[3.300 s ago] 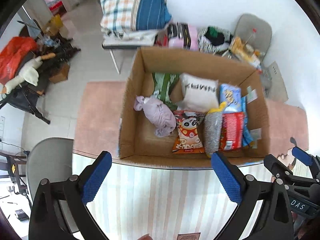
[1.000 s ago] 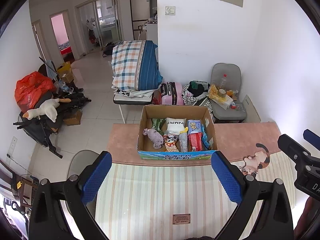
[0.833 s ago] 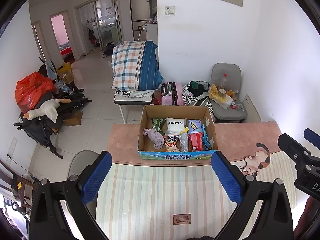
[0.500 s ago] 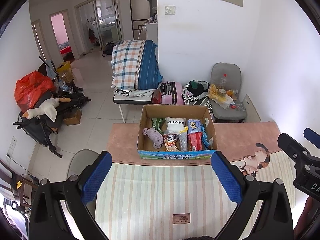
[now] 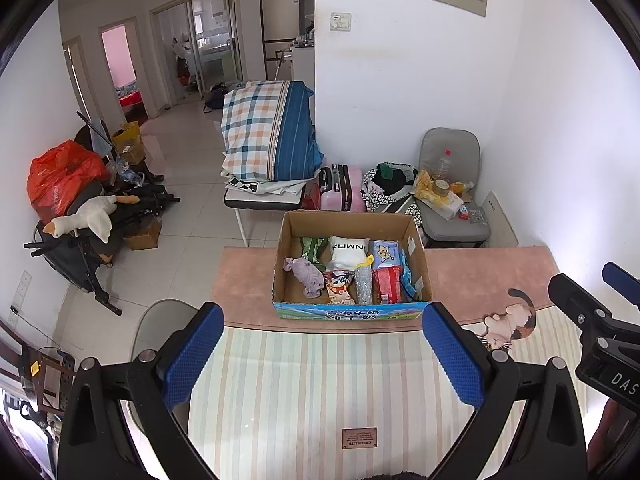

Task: Organize soft objects

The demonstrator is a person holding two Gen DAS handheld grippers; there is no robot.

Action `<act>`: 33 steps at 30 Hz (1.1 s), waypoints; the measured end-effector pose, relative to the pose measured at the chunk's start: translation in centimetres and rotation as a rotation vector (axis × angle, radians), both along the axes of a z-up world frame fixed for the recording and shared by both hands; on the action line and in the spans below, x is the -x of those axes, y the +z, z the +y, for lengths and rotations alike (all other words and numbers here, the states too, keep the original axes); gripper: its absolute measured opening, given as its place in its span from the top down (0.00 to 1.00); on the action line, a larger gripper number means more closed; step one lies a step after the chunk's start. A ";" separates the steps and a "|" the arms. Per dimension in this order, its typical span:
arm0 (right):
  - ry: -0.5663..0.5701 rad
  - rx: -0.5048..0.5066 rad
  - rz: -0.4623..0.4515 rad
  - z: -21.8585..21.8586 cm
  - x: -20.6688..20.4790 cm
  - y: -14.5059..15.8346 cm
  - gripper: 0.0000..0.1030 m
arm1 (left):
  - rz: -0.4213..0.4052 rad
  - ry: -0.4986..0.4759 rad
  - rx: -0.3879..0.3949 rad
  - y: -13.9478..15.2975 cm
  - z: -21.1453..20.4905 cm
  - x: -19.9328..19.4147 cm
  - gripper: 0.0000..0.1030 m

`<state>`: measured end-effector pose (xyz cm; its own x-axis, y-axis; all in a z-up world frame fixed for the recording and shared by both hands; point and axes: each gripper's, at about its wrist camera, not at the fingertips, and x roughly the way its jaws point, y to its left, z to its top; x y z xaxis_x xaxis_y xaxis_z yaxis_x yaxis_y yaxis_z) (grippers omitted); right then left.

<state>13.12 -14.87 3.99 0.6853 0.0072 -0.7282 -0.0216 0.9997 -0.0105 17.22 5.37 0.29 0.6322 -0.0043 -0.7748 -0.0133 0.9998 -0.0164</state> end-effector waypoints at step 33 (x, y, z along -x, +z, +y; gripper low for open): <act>-0.008 -0.004 -0.001 -0.3 0.2 -0.6 0.00 | -0.002 -0.018 -0.007 0.8 0.3 -0.1 0.01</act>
